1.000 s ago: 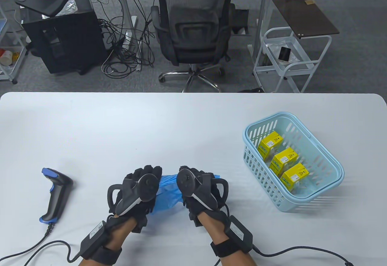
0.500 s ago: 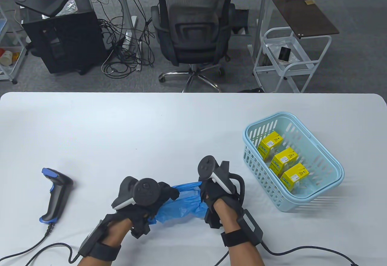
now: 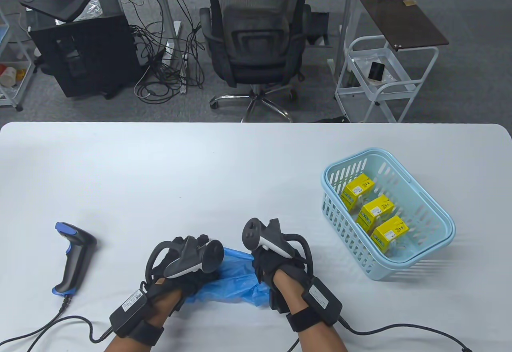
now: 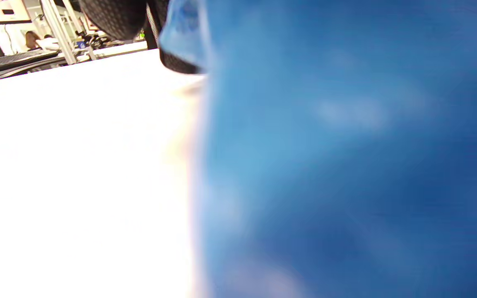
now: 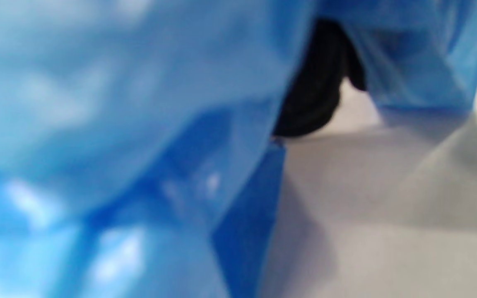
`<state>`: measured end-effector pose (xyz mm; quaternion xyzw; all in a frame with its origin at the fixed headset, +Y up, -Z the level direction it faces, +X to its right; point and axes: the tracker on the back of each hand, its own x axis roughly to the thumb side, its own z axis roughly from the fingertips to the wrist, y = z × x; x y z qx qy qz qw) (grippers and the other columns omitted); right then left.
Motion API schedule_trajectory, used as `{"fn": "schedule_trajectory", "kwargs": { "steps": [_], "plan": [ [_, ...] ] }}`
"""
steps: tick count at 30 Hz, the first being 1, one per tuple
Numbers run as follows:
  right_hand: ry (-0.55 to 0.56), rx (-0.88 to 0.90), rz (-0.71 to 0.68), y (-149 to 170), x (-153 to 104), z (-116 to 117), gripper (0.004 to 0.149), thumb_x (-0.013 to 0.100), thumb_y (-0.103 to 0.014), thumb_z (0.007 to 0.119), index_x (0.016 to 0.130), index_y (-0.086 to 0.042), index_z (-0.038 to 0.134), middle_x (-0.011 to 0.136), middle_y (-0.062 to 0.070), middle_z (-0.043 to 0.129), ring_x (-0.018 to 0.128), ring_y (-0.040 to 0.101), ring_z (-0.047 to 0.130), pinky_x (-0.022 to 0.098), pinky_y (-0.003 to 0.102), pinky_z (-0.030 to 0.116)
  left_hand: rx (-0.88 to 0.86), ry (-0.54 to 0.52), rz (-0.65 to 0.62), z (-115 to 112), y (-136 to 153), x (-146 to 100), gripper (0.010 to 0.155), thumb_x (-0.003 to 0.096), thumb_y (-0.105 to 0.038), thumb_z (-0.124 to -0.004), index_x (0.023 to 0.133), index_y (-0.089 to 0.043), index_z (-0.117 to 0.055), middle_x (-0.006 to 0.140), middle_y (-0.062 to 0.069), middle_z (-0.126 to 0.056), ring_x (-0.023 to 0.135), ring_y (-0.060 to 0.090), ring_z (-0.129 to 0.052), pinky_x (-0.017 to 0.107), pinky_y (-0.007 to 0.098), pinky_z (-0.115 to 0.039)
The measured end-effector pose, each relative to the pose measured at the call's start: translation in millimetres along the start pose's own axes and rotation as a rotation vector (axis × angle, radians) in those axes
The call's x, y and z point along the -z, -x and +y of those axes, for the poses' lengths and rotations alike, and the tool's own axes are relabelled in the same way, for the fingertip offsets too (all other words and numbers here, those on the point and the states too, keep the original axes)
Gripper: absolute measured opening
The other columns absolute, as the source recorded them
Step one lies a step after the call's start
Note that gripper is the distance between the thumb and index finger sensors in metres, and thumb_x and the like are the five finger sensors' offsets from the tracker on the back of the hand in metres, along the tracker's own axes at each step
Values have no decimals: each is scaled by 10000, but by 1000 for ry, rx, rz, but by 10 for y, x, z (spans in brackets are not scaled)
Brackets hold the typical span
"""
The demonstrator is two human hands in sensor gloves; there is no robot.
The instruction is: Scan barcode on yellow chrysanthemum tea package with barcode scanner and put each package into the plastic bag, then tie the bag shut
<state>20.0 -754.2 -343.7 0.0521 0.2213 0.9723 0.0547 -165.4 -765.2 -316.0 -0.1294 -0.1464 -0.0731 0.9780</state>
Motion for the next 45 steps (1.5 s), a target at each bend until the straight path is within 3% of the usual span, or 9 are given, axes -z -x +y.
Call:
{"fn": "schedule_trajectory", "kwargs": {
  "steps": [8,13,20,26,32,36,41,43,45],
  "plan": [
    [204,-143,183,83,12,-80,430,375,-377,823,783,-237,822,524,-61,1012,360,158,1052,521,464,836,90,120,45,1,-89,-7,809,284,-682,-787,1015,-493,-496,1158,44,-512,1036,399,-655,717,635,-587],
    [273,-328,257,96,75,-33,559,360,-406,859,877,-252,713,720,-45,950,590,205,1016,616,525,752,58,201,77,-20,-108,-10,905,264,-704,-787,1048,-451,-412,1171,71,-439,1054,427,-588,720,645,-567],
    [385,-53,60,53,-344,-370,882,303,-539,882,1006,-218,457,1112,151,366,981,453,582,709,634,546,-88,257,41,-44,41,16,979,242,-730,-791,1064,-373,-396,1175,70,-358,1068,434,-519,734,641,-535],
    [611,37,-165,-295,-803,-561,504,347,-490,864,829,-378,771,1118,92,465,1003,449,558,722,643,512,-257,137,92,-17,127,36,689,362,-651,-699,992,-379,-640,1144,103,-509,1027,433,-610,712,632,-568],
    [715,26,-190,-352,-959,-598,476,353,-471,864,812,-372,789,1112,91,504,999,445,587,723,647,518,-232,97,106,-9,126,34,628,377,-617,-722,963,-391,-690,1130,68,-565,1013,417,-653,705,620,-592],
    [465,-20,-357,-497,-848,-421,364,356,-438,879,718,-409,860,1118,33,515,1036,458,466,732,687,415,-223,64,113,-4,108,44,602,379,-609,-728,938,-387,-727,1121,61,-591,1008,412,-667,703,617,-600],
    [299,-362,-144,-536,-518,-60,363,344,-485,874,694,-392,894,1125,33,482,1034,486,357,704,714,317,-187,19,131,-6,99,40,576,376,-614,-729,914,-411,-758,1117,46,-613,1004,405,-682,701,613,-607],
    [343,-499,-2,-432,-330,43,523,299,-538,893,794,-379,832,1135,80,447,1028,507,352,691,728,312,-154,25,153,-23,95,48,591,363,-600,-781,923,-421,-718,1127,42,-585,1011,408,-662,705,617,-594],
    [155,-598,172,-252,-139,106,824,264,-611,890,984,-372,568,1139,172,241,999,566,227,665,755,272,-34,102,200,-51,106,65,699,327,-638,-786,967,-481,-553,1153,52,-496,1024,406,-630,712,620,-581]
  ]
}}
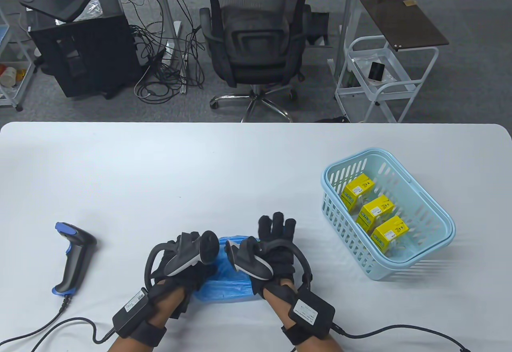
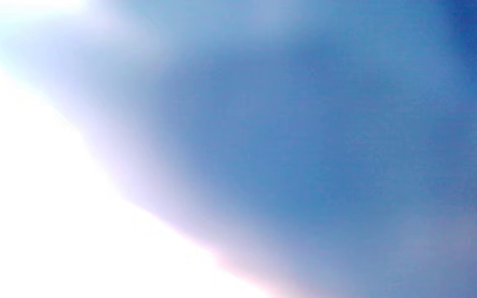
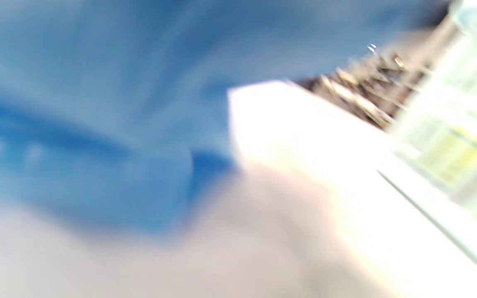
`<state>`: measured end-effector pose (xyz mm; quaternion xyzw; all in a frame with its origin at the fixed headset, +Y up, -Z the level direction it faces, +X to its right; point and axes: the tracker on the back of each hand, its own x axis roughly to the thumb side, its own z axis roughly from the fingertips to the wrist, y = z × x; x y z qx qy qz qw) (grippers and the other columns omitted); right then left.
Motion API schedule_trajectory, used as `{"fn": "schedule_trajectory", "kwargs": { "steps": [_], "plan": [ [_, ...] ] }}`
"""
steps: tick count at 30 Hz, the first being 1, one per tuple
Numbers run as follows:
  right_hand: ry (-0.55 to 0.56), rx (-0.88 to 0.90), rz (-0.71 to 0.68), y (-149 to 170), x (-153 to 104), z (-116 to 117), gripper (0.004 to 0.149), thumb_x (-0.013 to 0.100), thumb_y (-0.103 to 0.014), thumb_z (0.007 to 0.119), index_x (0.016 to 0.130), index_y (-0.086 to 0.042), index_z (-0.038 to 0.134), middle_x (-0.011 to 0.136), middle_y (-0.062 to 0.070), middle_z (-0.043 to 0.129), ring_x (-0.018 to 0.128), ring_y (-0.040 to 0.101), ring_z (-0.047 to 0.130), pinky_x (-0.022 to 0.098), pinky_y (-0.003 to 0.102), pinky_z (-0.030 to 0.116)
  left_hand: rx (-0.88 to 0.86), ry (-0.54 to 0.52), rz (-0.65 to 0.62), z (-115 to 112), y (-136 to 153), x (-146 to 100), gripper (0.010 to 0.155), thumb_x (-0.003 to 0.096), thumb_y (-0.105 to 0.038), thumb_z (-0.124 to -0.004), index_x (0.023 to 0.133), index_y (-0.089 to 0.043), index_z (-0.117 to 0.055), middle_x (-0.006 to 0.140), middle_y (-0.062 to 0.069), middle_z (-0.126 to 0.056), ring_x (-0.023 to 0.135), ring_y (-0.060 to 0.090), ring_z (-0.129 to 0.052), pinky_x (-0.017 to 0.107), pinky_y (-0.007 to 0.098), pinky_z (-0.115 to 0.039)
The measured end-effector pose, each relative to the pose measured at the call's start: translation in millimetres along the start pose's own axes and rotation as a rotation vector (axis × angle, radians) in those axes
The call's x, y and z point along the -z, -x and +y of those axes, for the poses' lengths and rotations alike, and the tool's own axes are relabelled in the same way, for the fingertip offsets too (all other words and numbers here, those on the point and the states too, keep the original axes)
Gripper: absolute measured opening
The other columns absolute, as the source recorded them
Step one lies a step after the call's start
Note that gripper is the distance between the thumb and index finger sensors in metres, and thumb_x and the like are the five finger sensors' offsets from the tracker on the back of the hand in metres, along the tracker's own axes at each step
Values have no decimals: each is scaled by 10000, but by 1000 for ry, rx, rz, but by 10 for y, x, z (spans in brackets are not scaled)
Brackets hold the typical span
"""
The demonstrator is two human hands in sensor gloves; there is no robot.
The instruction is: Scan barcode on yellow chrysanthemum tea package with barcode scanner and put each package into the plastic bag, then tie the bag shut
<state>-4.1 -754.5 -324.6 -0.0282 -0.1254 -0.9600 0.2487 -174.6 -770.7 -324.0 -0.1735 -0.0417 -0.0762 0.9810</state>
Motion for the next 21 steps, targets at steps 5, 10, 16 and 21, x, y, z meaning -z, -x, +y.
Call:
{"fn": "schedule_trajectory", "kwargs": {
  "steps": [5,10,16,21],
  "plan": [
    [-232,230,-12,288,178,135,825,313,-534,912,990,-463,446,1103,195,106,959,562,107,642,755,231,110,37,125,66,213,51,710,309,-636,-812,929,-666,-467,1167,34,-406,1037,400,-561,727,640,-529],
    [-335,442,-101,358,233,249,752,393,-453,822,1012,-352,407,1092,222,126,962,565,140,651,750,246,10,96,44,16,247,75,694,358,-581,-798,976,-561,-481,1163,53,-415,1050,402,-531,736,645,-501],
    [-159,635,10,380,228,315,652,392,-520,777,975,-334,554,1097,235,237,965,573,224,655,743,276,-114,11,11,-25,243,81,653,353,-641,-746,962,-458,-596,1162,81,-406,1059,431,-473,740,664,-451],
    [-5,500,-24,290,196,238,631,354,-468,862,920,-472,583,1130,117,284,1002,543,262,691,724,294,31,-16,13,-17,193,92,834,304,-667,-751,1023,-428,-402,1168,48,-334,1082,415,-429,752,643,-473]
  ]
}}
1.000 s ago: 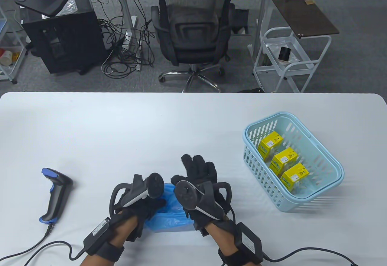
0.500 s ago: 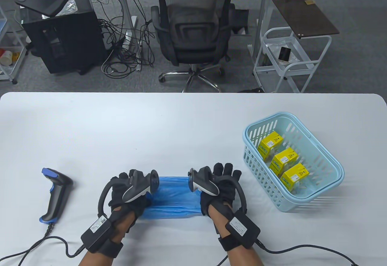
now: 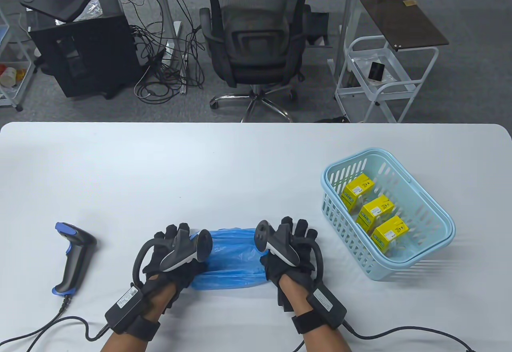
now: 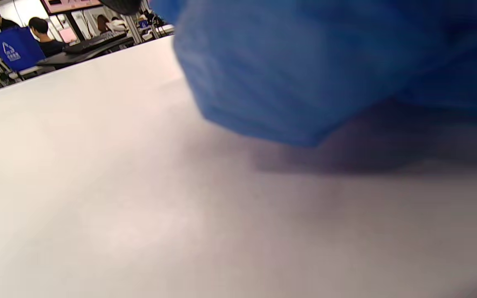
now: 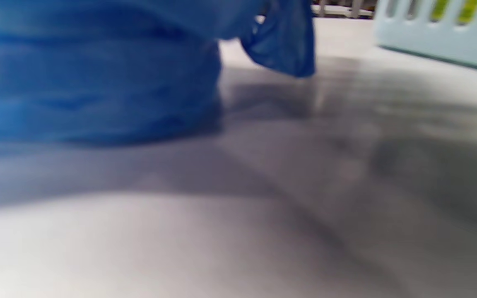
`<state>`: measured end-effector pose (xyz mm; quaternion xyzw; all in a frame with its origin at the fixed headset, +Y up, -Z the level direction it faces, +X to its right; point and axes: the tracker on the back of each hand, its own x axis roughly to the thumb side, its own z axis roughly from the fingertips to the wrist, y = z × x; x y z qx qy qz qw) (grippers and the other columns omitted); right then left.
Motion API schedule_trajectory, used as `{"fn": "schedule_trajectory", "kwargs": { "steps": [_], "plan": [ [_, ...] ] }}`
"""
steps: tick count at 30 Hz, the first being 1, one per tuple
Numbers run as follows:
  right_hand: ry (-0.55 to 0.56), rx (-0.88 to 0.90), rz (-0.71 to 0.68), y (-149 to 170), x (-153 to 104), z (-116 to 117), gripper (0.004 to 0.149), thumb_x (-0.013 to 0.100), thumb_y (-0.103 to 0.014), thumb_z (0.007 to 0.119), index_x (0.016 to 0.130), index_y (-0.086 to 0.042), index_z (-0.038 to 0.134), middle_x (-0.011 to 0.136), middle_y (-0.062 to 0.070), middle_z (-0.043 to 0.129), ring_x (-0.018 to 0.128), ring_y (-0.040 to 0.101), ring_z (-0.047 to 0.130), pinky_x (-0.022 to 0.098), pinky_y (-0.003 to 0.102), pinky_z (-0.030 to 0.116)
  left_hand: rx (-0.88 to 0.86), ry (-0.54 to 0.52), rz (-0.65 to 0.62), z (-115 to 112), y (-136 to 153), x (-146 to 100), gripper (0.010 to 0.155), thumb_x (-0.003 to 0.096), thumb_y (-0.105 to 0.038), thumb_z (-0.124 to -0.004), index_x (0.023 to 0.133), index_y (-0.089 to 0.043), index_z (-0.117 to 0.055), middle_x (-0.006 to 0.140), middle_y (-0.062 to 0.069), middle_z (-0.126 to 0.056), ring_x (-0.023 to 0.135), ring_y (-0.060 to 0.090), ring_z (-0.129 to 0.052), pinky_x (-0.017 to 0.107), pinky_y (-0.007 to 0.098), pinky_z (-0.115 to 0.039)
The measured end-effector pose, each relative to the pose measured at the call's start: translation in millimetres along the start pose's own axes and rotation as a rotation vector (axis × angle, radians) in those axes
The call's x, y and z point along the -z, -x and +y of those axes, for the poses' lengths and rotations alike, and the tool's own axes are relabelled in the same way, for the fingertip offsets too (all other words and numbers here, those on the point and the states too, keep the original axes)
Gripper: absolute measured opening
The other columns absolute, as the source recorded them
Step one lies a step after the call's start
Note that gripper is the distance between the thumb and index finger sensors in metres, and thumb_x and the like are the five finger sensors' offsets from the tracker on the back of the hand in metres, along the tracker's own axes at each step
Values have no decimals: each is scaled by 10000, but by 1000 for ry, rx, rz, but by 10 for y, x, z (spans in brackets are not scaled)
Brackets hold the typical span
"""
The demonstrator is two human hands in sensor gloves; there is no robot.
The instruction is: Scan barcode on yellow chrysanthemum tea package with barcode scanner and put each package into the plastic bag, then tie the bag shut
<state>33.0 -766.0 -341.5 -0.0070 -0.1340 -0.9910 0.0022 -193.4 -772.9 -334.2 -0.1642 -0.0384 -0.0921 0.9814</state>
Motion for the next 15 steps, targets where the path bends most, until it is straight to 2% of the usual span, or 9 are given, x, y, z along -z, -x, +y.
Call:
{"fn": "schedule_trajectory", "kwargs": {
  "steps": [1,2,4,5,7,9,12,14,15],
  "plan": [
    [-23,-8,-46,-21,10,5,621,358,-448,864,914,-483,587,1132,99,281,1005,528,252,691,721,288,-37,47,-7,-14,26,28,857,297,-660,-767,1031,-428,-389,1170,46,-331,1085,422,-411,751,651,-463],
    [-103,-10,-41,-10,23,1,629,358,-456,858,921,-483,579,1135,99,278,1005,531,242,689,727,279,-56,123,-1,-35,78,58,882,293,-667,-762,1043,-425,-368,1171,61,-302,1086,436,-369,749,658,-449],
    [-212,16,-34,52,51,17,748,335,-509,872,973,-445,485,1130,134,201,992,547,181,674,741,243,-75,223,24,-43,180,90,947,266,-692,-779,1047,-461,-295,1170,89,-247,1083,464,-296,745,676,-418],
    [-263,17,-23,98,56,32,813,319,-563,870,985,-467,415,1126,155,160,980,553,127,655,753,198,-68,255,42,-41,215,99,953,267,-699,-788,1037,-516,-257,1171,101,-190,1081,480,-237,743,694,-384],
    [-256,-23,-25,130,35,35,842,299,-614,861,982,-505,380,1119,169,116,970,554,88,638,761,174,27,259,71,-32,281,108,931,242,-739,-767,987,-607,-225,1171,102,-206,1079,482,-266,734,700,-409],
    [-287,-46,-20,123,49,22,858,299,-631,855,983,-512,351,1112,184,102,964,560,92,639,761,194,23,319,71,-37,281,117,940,250,-736,-767,972,-620,-177,1167,105,-190,1076,488,-248,731,707,-400],
    [-306,-71,-32,96,75,-7,869,309,-602,877,988,-485,347,1108,203,108,964,571,111,647,759,216,113,328,52,-6,192,74,973,246,-734,-774,991,-559,-174,1161,123,-204,1073,494,-243,733,704,-406],
    [-331,36,-44,133,95,25,870,326,-540,897,993,-452,345,1100,220,135,961,582,130,648,760,226,93,322,-8,-16,151,40,988,249,-723,-778,1023,-477,-215,1166,122,-207,1078,489,-239,742,701,-387],
    [-360,119,-59,168,106,60,858,348,-496,895,998,-436,338,1093,229,123,956,586,129,647,759,223,81,286,-21,-4,148,23,949,270,-725,-749,1037,-463,-255,1170,112,-218,1083,480,-234,745,701,-368]
  ]
}}
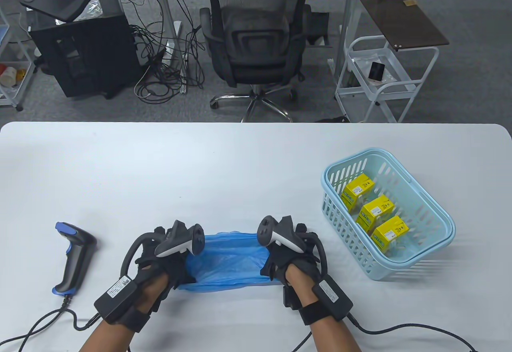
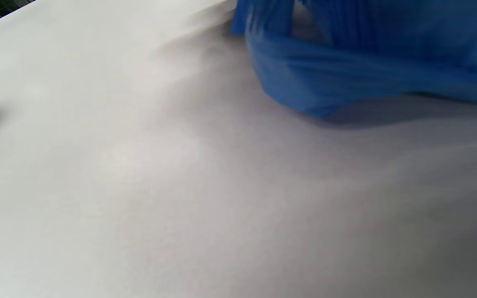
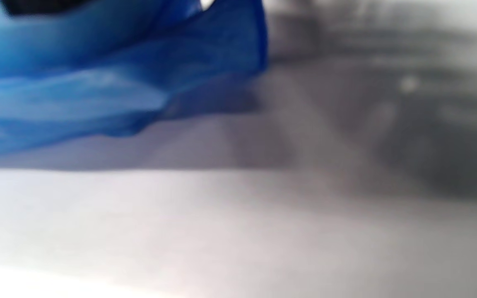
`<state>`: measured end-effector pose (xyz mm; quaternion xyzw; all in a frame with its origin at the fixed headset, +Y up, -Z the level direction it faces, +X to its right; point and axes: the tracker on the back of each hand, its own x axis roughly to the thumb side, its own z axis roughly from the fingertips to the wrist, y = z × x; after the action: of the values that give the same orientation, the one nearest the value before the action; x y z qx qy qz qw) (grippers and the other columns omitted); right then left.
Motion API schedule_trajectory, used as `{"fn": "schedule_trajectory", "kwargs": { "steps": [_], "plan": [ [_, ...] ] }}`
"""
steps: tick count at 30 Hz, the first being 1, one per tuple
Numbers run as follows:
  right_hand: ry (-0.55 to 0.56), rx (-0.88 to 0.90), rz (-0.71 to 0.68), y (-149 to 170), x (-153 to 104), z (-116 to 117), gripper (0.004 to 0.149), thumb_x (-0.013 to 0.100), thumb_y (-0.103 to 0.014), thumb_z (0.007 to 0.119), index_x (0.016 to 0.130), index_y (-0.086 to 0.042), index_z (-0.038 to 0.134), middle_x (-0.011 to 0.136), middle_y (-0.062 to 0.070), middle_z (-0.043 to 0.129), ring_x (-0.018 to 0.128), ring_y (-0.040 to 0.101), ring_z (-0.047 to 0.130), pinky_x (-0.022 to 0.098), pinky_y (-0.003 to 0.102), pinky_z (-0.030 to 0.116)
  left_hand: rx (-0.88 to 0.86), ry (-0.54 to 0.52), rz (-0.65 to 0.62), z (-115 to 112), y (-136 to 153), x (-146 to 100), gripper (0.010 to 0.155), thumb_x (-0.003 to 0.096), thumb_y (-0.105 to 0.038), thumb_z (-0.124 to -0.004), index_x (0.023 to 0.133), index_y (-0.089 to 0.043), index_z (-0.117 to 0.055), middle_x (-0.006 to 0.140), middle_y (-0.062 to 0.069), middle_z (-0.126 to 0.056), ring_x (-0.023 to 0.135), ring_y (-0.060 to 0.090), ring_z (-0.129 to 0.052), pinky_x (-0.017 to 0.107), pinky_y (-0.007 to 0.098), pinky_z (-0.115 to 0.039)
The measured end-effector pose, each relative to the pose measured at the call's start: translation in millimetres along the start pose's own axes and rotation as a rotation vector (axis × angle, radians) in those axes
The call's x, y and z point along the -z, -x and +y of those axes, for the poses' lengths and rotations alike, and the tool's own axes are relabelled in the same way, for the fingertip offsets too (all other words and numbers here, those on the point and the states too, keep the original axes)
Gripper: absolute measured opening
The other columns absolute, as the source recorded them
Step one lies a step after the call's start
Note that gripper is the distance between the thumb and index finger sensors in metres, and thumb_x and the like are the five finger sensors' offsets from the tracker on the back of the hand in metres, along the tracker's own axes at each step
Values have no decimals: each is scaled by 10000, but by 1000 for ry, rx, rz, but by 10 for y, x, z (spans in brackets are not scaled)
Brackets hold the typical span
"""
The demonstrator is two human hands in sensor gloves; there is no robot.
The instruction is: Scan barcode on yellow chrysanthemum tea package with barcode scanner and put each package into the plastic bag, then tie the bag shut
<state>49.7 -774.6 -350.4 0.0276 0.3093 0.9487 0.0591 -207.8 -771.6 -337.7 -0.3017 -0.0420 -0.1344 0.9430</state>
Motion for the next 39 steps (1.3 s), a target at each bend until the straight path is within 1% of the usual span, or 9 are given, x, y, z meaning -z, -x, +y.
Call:
{"fn": "schedule_trajectory", "kwargs": {
  "steps": [3,6,8,10,16,23,28,34,39],
  "plan": [
    [17,54,12,18,-1,54,800,391,-496,821,1000,-413,309,1077,240,83,944,587,113,640,758,210,-71,-149,-34,8,-52,-41,796,321,-694,-688,1034,-390,-509,1177,99,-303,1089,468,-283,746,699,-366],
    [155,0,38,-45,-46,96,802,353,-571,814,1001,-400,373,1086,239,125,950,592,147,647,754,234,109,-324,-14,-8,-160,-72,728,309,-665,-743,974,-393,-625,1171,55,-364,1094,440,-355,755,679,-397],
    [259,-51,13,-96,-89,108,776,334,-578,813,992,-389,448,1096,227,176,961,586,191,668,740,275,229,-386,12,-1,-196,-103,737,278,-706,-681,955,-426,-608,1170,23,-366,1100,410,-388,767,649,-437],
    [324,-104,-8,-122,-133,110,747,324,-575,820,976,-409,498,1108,200,199,976,569,201,677,736,273,220,-399,4,12,-198,-115,835,255,-713,-714,1003,-428,-476,1175,42,-305,1109,409,-346,775,651,-420],
    [393,-164,-28,-144,-168,76,795,273,-587,870,963,-405,520,1120,178,205,995,558,204,693,733,278,163,-339,-37,16,-92,-59,941,229,-725,-739,1010,-494,-269,1175,2,-163,1119,402,-224,793,655,-359],
    [175,-13,-30,-15,-7,57,861,265,-586,900,977,-399,453,1101,201,97,971,570,123,675,748,232,-15,-101,-77,-54,93,77,967,207,-761,-755,1007,-503,-279,1167,73,-101,1096,443,-142,772,685,-332],
    [147,20,-19,-31,-3,32,841,308,-522,911,993,-371,447,1087,221,74,959,580,113,671,746,237,16,-119,-88,-56,30,60,998,210,-768,-742,1029,-411,-297,1165,91,-138,1096,446,-166,771,681,-347],
    [291,-124,-118,-190,-137,76,803,312,-482,915,974,-435,463,1104,180,93,981,550,129,685,738,241,18,-144,-77,-67,19,45,1016,209,-771,-726,1042,-349,-326,1165,90,-147,1094,445,-178,769,677,-354],
    [134,-60,-70,-160,-60,102,813,346,-482,870,1010,-324,428,1087,215,79,961,568,111,674,743,240,11,-165,-77,-86,42,18,1012,218,-768,-717,1050,-328,-347,1161,100,-131,1087,449,-152,769,675,-350]
  ]
}}
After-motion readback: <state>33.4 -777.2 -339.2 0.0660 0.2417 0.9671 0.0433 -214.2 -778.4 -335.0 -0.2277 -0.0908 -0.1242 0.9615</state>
